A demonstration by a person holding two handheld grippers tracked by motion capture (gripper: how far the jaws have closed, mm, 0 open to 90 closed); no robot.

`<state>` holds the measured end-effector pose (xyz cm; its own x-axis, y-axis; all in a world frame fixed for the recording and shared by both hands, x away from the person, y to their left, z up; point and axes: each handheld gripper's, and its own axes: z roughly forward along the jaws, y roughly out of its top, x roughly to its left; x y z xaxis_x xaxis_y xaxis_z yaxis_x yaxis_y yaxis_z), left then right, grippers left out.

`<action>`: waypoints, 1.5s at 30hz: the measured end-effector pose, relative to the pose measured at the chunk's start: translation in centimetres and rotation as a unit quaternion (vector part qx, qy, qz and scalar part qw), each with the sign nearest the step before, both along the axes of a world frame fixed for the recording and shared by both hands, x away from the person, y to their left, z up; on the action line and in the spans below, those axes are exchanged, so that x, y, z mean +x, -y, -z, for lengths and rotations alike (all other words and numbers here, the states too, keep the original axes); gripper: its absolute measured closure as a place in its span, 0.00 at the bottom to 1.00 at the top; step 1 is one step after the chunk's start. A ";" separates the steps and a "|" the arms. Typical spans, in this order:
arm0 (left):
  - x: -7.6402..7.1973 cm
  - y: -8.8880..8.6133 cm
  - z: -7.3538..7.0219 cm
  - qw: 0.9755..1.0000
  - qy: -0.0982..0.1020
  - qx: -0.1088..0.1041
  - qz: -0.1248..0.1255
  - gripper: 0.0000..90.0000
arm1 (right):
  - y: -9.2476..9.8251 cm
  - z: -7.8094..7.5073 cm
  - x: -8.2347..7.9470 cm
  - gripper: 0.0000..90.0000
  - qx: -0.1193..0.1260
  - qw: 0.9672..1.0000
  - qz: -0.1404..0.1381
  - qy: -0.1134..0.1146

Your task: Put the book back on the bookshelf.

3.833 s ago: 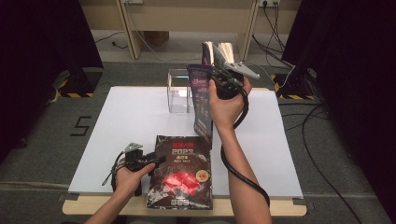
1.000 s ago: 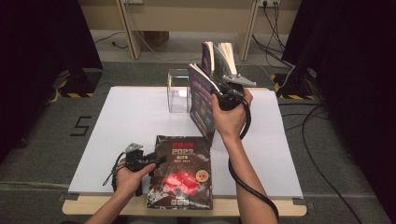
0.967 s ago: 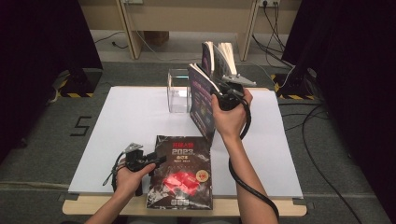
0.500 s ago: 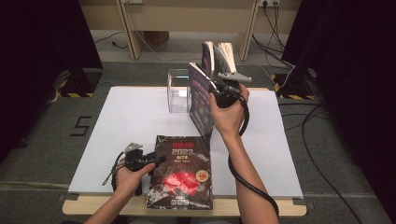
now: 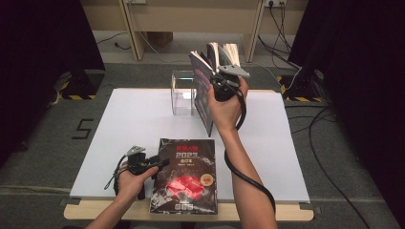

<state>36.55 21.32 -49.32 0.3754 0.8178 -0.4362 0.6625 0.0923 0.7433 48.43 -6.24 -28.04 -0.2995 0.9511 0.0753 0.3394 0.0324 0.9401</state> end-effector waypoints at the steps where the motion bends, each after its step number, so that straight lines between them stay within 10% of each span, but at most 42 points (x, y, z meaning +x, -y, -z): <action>1: 0.0 0.0 0.0 1.000 0.000 0.000 0.000 0.47 | -0.1 0.1 0.2 0.94 0.002 1.000 0.005 -0.001; 17: 0.0 0.0 0.2 1.000 -0.004 0.001 0.001 0.47 | -0.8 2.3 1.2 0.93 -0.004 0.999 0.042 0.002; 45: -0.1 0.2 0.0 1.000 -0.001 -0.003 0.003 0.47 | 0.7 2.4 -0.1 0.82 0.028 0.998 0.002 -0.062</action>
<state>36.47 21.13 -49.32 0.3792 0.8131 -0.4416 0.6647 0.0927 0.7414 48.34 -6.89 -30.48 -0.2805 0.9457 0.1641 0.4538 -0.0200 0.8909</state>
